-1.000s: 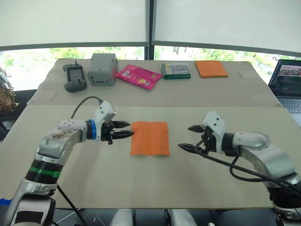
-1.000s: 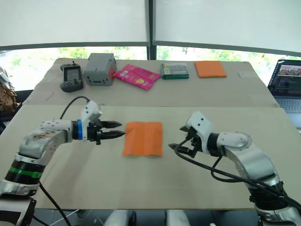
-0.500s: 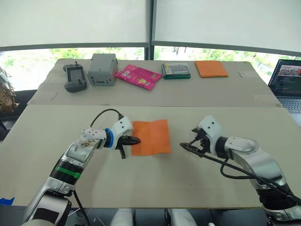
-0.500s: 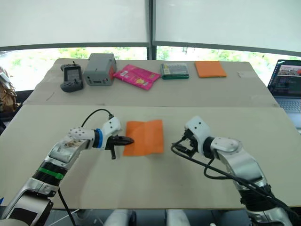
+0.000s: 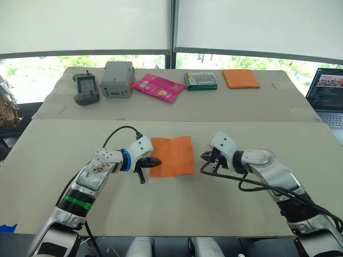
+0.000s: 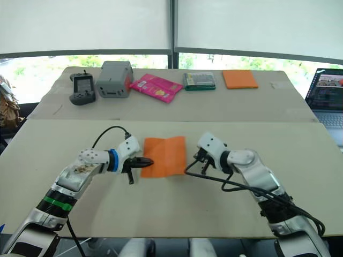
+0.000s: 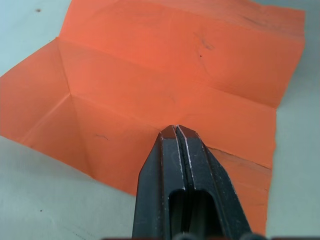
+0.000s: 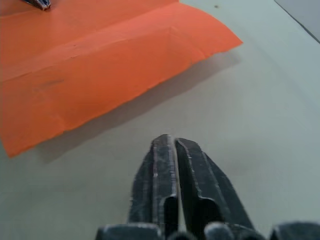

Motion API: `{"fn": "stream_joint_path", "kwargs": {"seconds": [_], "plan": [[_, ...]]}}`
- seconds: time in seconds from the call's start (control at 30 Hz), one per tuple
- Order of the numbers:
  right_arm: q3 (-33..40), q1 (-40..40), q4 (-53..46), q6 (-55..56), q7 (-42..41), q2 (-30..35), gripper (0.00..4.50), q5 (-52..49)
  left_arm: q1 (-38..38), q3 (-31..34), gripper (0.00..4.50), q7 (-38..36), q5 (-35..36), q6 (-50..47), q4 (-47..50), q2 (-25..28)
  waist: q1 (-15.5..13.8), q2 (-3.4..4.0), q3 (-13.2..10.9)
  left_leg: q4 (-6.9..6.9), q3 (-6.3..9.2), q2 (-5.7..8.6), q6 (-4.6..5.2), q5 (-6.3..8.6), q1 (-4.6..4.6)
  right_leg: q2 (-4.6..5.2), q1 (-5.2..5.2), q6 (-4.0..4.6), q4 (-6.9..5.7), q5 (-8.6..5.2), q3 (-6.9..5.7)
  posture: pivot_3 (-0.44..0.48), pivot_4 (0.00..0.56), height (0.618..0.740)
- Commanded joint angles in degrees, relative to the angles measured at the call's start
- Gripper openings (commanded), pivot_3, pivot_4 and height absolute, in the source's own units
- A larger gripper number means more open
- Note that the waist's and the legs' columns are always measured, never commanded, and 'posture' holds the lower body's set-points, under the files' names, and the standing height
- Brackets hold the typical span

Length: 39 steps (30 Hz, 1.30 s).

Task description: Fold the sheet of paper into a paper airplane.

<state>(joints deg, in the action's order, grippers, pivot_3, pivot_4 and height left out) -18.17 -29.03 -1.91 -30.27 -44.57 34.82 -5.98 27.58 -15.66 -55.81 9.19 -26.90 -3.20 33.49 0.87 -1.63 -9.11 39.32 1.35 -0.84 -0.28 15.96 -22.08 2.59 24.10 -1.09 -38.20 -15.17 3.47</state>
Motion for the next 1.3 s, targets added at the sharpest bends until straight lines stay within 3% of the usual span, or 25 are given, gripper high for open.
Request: {"fn": "stream_joint_path", "kwargs": {"seconds": [0.03,0.43,0.87,1.17,1.3], "plan": [[-0.2,-2.0,3.1,4.0,-1.8,-2.1,0.06,0.5,-1.3,-1.3,0.0,0.1,-0.9,-1.9,-0.1,-0.6,0.0,0.0,0.0,0.0,0.0,0.0,0.0,0.0,0.01,0.0,0.0,0.0,-0.01,0.0,0.0,0.0,0.15,0.74],[6.8,-3.4,-0.6,-3.8,-2.8,-13.0,0.06,-11.3,-2.4,1.4,0.0,1.1,0.8,-5.8,5.1,-1.3,-0.1,0.01,0.0,0.01,0.03,-0.01,0.0,0.0,-0.03,0.03,0.04,-0.04,-0.03,0.02,0.0,0.0,0.15,0.74],[0.6,-5.7,8.9,-4.2,-0.1,-19.7,0.06,-5.3,-4.7,7.6,0.0,2.3,3.8,-10.1,8.6,1.6,0.4,0.01,0.0,0.01,0.04,-0.02,-0.01,0.0,-0.05,0.01,0.16,-0.04,-0.2,0.02,0.0,0.0,0.15,0.74],[-3.5,-6.6,14.4,-4.8,-0.2,-19.9,0.06,-0.8,-3.3,21.9,0.0,4.4,17.1,-16.5,11.7,-1.1,0.9,0.0,0.0,0.01,0.04,-0.03,-0.01,0.0,0.02,0.03,0.12,-0.04,-0.26,0.02,0.0,0.0,0.15,0.74],[-3.5,-6.8,14.9,-4.9,0.4,-20.4,0.06,0.0,-3.6,19.7,0.0,4.0,18.5,-17.1,13.9,-1.4,1.4,0.01,0.0,0.01,0.04,-0.03,-0.01,0.0,0.08,0.04,0.07,-0.04,-0.29,0.02,0.0,0.0,0.15,0.74]]}}
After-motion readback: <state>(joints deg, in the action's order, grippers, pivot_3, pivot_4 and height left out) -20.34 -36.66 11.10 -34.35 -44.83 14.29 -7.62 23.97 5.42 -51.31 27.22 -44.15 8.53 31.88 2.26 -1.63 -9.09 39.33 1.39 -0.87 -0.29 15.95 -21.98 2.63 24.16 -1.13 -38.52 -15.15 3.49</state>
